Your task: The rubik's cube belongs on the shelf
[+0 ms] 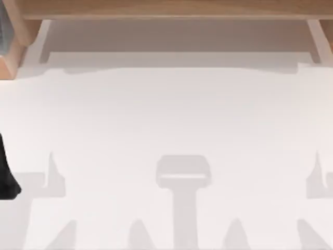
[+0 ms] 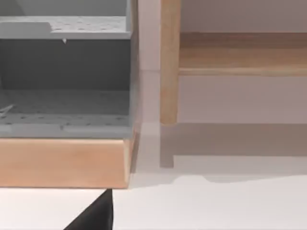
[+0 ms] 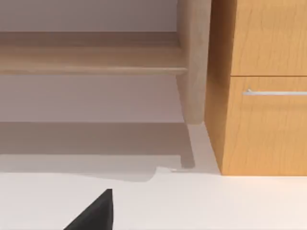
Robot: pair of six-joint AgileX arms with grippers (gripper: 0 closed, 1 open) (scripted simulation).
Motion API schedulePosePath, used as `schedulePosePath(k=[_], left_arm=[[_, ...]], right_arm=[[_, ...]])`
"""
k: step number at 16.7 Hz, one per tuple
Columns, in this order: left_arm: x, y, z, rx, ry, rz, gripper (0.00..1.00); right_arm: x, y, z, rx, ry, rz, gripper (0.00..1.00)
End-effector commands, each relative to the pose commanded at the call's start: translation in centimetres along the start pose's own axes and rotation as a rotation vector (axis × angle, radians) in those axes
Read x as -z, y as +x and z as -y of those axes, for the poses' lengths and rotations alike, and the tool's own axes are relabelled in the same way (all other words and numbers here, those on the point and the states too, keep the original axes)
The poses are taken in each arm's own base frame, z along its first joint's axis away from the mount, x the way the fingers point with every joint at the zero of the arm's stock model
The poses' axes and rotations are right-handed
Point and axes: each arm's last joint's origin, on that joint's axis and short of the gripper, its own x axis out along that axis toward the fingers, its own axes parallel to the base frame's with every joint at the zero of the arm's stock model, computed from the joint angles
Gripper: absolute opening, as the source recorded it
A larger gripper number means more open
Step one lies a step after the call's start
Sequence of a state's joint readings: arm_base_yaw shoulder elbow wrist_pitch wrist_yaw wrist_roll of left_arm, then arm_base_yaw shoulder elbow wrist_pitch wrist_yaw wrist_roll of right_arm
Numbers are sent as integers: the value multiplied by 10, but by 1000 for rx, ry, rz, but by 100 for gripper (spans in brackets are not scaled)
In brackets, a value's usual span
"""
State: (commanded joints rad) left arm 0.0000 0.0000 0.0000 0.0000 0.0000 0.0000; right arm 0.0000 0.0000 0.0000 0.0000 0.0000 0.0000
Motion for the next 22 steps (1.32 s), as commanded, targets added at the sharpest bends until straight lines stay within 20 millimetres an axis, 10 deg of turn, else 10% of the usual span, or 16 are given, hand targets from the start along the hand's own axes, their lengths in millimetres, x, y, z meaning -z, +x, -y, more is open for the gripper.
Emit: schedulePosePath(k=[5, 11, 17, 22], left_arm=[[0, 0, 0, 0, 0, 0, 100], [0, 0, 0, 0, 0, 0, 100], [0, 0, 0, 0, 0, 0, 100], [0, 0, 0, 0, 0, 0, 100]], right_arm=[[-15, 1, 3, 30, -60, 30, 100], [-86, 31, 20, 151, -416, 106, 100], [-131, 129, 65, 222, -896, 97, 100], [-87, 227, 122, 190, -1261, 47, 100]])
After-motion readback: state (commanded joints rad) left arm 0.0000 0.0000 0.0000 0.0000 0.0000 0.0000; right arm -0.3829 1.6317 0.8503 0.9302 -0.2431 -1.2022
